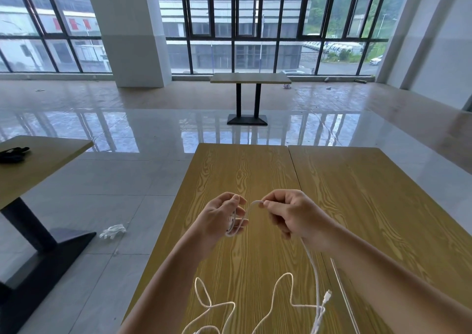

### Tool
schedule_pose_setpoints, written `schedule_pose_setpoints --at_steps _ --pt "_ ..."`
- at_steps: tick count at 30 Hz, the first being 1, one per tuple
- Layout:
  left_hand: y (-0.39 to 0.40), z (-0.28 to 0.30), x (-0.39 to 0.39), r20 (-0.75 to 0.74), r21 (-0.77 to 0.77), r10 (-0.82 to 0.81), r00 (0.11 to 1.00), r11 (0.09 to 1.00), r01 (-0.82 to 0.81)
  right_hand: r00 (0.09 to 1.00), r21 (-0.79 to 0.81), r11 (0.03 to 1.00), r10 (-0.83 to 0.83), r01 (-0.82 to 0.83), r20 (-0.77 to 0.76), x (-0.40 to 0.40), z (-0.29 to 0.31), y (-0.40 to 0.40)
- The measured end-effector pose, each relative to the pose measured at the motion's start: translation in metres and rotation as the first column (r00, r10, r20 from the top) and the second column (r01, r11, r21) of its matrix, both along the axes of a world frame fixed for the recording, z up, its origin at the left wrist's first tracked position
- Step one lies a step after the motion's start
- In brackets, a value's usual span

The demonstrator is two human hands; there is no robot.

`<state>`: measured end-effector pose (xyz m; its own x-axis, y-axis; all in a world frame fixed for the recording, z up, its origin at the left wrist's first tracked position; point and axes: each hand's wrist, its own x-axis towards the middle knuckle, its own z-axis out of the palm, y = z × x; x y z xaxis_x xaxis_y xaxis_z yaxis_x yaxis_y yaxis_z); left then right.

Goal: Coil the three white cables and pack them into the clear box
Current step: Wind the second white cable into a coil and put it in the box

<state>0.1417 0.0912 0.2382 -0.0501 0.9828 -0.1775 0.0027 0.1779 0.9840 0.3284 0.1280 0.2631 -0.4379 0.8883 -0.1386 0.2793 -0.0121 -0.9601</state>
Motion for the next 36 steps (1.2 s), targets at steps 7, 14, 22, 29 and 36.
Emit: schedule_pose_setpoints --at_steps 7,14,22,29,36 --pt "-0.001 -0.007 0.011 0.138 -0.008 0.031 0.99 1.0 -0.03 0.953 -0.167 0.979 0.065 -0.119 -0.297 -0.005 -0.001 -0.014" --pt "0.002 -0.01 0.026 0.248 0.015 0.023 0.969 1.0 -0.028 0.968 -0.012 1.0 0.003 -0.006 -0.253 -0.014 -0.02 -0.024" --pt "0.004 -0.008 0.037 0.245 0.087 0.018 0.969 0.995 -0.04 0.994 0.182 0.983 0.029 -0.009 -0.107 -0.018 -0.043 -0.027" --pt "0.006 -0.011 0.039 0.29 0.037 0.115 0.95 0.991 -0.131 0.982 0.058 0.994 0.1 -0.092 -0.157 -0.002 -0.045 -0.032" --pt "0.014 -0.001 0.018 0.487 -0.062 0.241 0.84 0.968 -0.242 0.916 -0.157 0.928 0.362 -0.337 0.173 0.035 -0.073 -0.033"
